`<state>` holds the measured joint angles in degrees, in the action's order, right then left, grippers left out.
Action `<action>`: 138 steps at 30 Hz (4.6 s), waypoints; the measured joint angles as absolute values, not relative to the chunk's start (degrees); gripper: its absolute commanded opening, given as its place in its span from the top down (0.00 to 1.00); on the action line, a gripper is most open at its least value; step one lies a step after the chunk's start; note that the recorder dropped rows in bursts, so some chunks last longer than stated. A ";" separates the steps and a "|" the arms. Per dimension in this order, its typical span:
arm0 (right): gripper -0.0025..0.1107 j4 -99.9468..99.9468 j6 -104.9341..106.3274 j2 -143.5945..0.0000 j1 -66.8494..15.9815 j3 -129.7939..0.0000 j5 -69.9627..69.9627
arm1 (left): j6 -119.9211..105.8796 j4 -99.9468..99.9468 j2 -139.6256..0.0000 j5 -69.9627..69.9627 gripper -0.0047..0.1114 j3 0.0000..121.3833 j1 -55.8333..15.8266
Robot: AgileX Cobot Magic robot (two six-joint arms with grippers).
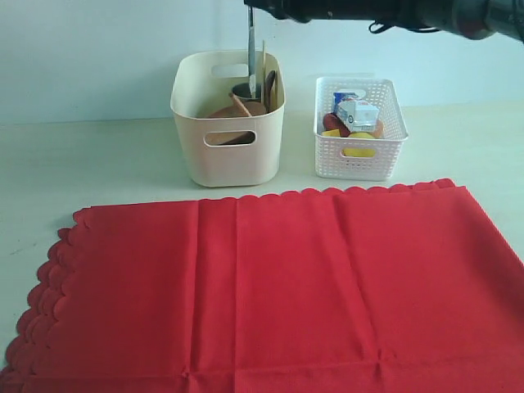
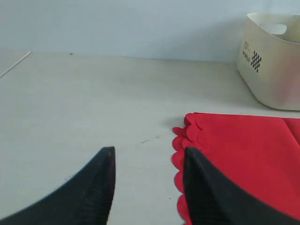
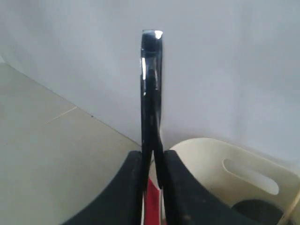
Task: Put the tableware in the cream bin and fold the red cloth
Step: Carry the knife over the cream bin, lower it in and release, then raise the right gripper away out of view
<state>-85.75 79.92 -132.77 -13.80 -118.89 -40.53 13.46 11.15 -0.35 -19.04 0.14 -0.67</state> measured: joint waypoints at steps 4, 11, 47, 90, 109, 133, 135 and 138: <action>0.98 -85.32 79.92 -136.18 -13.80 -119.26 -41.66 | 13.46 11.15 -0.35 -19.04 0.57 0.14 -0.67; 0.98 -83.35 78.52 -139.11 -13.80 -119.66 -42.11 | 13.46 11.15 -0.35 -19.04 0.57 0.14 -0.67; 0.60 -14.83 15.38 -112.27 -13.80 -120.00 -61.40 | 13.46 11.15 -0.35 -19.04 0.57 0.14 -0.67; 0.98 -7.79 10.87 -51.71 -13.80 -56.99 -41.33 | 13.46 11.15 -0.35 -19.04 0.57 0.14 -0.67; 0.98 -8.56 10.87 -44.85 -13.80 -45.42 -27.75 | 13.46 11.15 -0.35 -19.04 0.57 0.14 -2.21; 0.98 -11.41 10.29 -44.85 -13.80 -45.42 -27.17 | 13.46 11.15 -35.48 -23.92 0.57 31.08 -7.21; 0.98 -11.41 10.29 -44.85 -13.80 -45.42 -27.17 | 13.46 11.15 -36.97 -24.03 0.57 31.08 -7.21; 0.98 -11.41 10.29 -44.85 -13.80 -45.42 -27.17 | 13.46 11.15 -37.96 -24.03 0.57 31.08 -7.21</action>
